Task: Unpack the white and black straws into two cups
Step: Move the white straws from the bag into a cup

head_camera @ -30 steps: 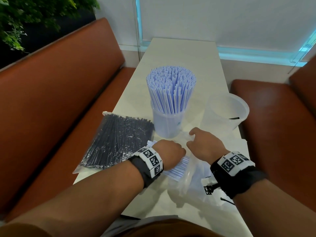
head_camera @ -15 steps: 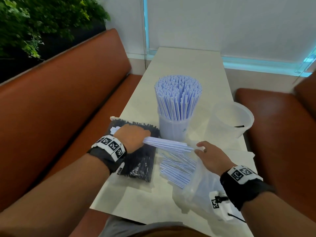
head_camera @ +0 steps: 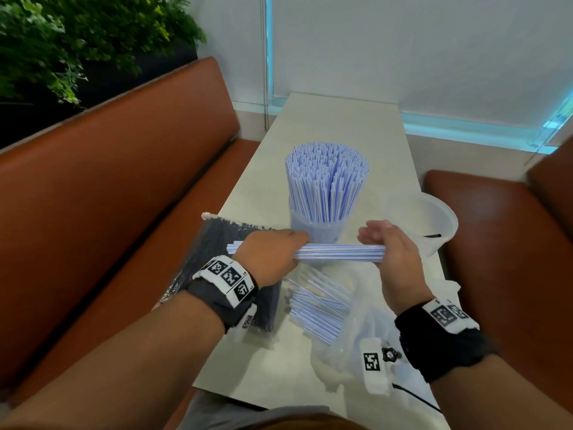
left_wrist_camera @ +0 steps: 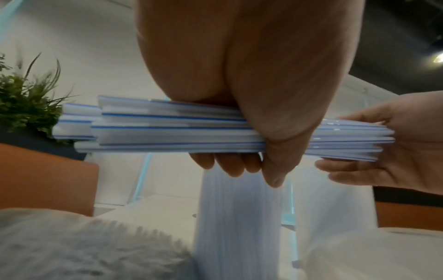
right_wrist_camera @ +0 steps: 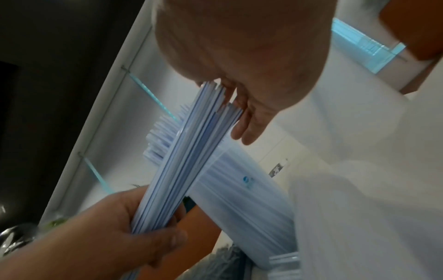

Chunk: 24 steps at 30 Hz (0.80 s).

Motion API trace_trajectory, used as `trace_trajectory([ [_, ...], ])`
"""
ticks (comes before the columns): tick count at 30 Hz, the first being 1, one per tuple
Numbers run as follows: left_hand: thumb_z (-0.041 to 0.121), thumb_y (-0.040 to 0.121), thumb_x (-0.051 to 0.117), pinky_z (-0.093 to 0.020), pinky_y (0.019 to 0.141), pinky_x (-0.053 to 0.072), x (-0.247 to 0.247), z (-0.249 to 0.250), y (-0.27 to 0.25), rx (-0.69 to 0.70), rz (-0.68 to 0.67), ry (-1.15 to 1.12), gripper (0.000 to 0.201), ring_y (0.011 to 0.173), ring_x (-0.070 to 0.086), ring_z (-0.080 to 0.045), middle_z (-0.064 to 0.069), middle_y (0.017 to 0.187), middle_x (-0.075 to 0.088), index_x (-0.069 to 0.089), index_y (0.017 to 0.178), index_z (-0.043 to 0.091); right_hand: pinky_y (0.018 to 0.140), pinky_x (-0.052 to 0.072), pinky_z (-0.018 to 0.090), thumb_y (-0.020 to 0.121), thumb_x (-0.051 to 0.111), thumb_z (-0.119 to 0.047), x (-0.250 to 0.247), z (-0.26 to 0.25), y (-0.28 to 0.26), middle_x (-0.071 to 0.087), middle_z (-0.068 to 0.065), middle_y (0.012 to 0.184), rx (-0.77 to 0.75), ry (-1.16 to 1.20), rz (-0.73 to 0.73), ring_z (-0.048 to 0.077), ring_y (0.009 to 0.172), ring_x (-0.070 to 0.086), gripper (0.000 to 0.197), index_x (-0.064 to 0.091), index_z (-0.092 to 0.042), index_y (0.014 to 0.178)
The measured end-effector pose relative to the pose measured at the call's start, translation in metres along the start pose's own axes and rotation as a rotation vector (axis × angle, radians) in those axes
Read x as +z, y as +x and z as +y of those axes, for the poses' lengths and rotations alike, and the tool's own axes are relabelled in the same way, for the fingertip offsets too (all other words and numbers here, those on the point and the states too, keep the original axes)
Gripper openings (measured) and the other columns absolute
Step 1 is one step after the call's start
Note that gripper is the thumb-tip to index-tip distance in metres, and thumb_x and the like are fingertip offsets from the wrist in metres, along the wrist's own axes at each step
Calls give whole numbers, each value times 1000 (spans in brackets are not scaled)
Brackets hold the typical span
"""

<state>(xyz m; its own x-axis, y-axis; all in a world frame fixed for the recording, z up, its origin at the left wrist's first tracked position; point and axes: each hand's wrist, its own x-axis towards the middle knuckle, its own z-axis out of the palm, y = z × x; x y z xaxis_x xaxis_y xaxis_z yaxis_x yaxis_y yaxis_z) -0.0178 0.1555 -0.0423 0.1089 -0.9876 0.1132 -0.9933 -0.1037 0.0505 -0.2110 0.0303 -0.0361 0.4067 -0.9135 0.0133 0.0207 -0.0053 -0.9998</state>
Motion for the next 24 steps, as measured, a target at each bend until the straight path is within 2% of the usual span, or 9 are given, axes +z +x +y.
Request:
trace_trajectory([
  [2,33,93,54,-31,57,40,-2,18,4,36,24,-36,15,73,59,-22,3,89,60,51,105,25,102,51,51,104,45,-28,5,1,-4,77,10,95,16,-85,-134,27,107,69,39,78,-11,90],
  [4,33,94,54,-31,58,39,-3,36,10,45,33,-80,16,71,55,-19,5,87,58,53,108,25,95,55,48,101,47,-40,11,3,-9,77,9,94,42,-82,-206,26,105,70,44,79,-12,88],
  [7,30,97,57,-27,60,42,-16,37,16,-36,76,-313,12,72,59,-17,10,80,54,57,108,27,87,57,39,103,42,-53,8,1,-4,76,13,100,206,191,-81,24,103,72,53,73,-11,100],
  [9,31,96,63,-27,63,49,-30,35,16,-148,222,-734,10,75,64,-16,7,82,62,60,104,28,85,57,38,102,40,-58,1,3,1,76,14,103,329,293,-30,25,101,74,58,68,-8,109],
  [11,28,91,71,-28,68,55,-48,40,16,-239,465,-1226,7,76,67,-18,1,83,69,66,96,25,84,57,39,100,42,-60,0,8,0,76,15,106,408,310,-37,25,99,74,61,67,-6,113],
  [14,10,87,71,-35,71,53,-67,45,25,-205,768,-1741,17,67,62,-22,-4,74,62,66,82,26,86,57,41,100,42,-61,4,12,-3,75,15,110,496,357,-68,27,100,74,63,65,-5,118],
  [16,2,88,66,-37,70,51,-69,49,33,-178,827,-1997,21,63,57,-23,-5,72,56,62,82,22,90,56,42,101,40,-61,8,11,-4,74,14,113,538,429,-84,28,102,73,64,63,-4,121],
  [21,-4,93,61,-35,68,49,-48,68,41,-286,742,-2084,26,61,53,-22,-3,69,54,56,84,20,88,60,46,108,37,-43,22,10,-13,69,24,112,596,485,-151,36,106,70,57,61,6,123],
  [24,-1,90,64,-33,66,52,-45,62,43,-309,772,-2143,24,63,54,-21,-4,75,53,57,84,21,86,60,42,108,36,-43,16,10,-10,70,20,116,598,520,-153,30,100,71,57,58,6,128],
])
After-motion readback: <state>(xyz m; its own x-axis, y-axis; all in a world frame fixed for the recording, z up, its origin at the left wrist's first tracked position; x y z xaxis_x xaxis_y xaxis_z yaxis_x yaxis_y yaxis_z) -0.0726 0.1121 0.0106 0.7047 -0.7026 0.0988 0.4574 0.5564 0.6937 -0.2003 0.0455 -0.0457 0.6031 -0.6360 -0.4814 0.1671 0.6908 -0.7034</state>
